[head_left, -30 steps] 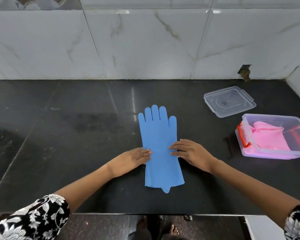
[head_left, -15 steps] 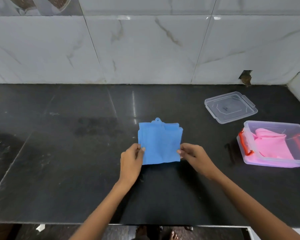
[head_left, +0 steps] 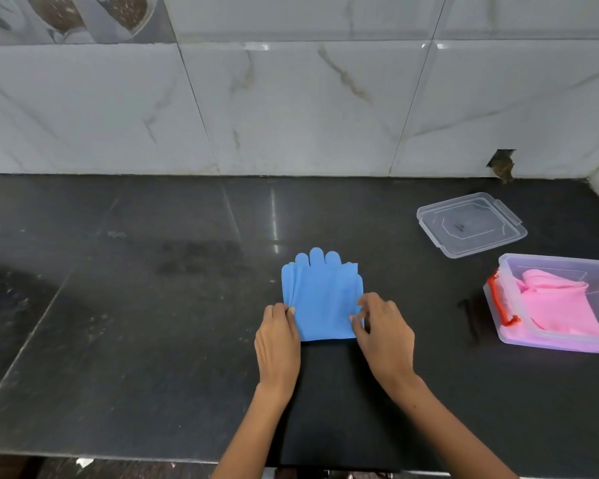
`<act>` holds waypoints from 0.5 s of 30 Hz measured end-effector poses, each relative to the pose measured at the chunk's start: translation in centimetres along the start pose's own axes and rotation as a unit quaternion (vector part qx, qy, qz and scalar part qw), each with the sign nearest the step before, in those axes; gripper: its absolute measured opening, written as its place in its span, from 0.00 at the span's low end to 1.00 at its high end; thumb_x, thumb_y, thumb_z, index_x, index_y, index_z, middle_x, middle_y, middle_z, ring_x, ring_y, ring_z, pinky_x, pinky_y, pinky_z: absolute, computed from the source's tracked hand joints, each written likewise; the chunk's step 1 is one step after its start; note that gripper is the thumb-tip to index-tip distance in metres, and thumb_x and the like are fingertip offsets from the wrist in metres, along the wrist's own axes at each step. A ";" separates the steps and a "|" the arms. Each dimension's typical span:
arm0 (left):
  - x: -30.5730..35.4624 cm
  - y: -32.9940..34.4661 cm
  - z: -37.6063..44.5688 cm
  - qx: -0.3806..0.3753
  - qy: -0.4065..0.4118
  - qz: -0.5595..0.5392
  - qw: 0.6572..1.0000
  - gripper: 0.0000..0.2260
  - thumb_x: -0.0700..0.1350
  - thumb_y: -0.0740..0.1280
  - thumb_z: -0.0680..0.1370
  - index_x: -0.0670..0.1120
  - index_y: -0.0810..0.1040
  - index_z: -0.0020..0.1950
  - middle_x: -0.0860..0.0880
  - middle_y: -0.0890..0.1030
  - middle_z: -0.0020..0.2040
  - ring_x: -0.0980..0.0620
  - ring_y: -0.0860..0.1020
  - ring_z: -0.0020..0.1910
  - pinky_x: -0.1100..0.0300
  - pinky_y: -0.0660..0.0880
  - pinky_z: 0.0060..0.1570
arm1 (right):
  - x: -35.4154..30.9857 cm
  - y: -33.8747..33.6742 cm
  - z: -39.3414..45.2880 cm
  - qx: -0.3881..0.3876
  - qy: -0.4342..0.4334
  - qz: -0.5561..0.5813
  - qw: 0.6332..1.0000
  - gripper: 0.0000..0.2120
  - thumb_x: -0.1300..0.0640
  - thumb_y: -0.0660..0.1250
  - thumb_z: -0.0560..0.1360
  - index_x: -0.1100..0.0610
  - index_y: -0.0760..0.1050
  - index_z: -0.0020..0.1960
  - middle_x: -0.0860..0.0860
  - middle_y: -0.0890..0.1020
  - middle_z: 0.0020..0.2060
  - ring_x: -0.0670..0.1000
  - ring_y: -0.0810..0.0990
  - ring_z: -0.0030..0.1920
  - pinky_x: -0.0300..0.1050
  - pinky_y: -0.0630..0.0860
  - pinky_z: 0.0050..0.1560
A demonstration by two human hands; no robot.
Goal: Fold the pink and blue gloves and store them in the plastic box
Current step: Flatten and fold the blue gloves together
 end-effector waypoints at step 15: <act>-1.1 -0.3 1.6 -0.041 -0.015 -0.026 0.999 0.12 0.37 0.61 0.79 0.42 0.71 0.35 0.45 0.75 0.33 0.50 0.72 0.31 0.62 0.66 0.30 | 1.1 1.2 4.6 -0.249 -0.250 -0.228 0.907 0.32 0.34 0.40 0.77 0.47 0.42 0.76 0.48 0.40 0.77 0.49 0.37 0.76 0.56 0.36 0.73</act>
Point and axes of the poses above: each hand's wrist, its own z-axis towards the middle knuckle, its own y-axis out of the palm, x = y × z, the point moved 1 cm from there along z, towards the middle knuckle
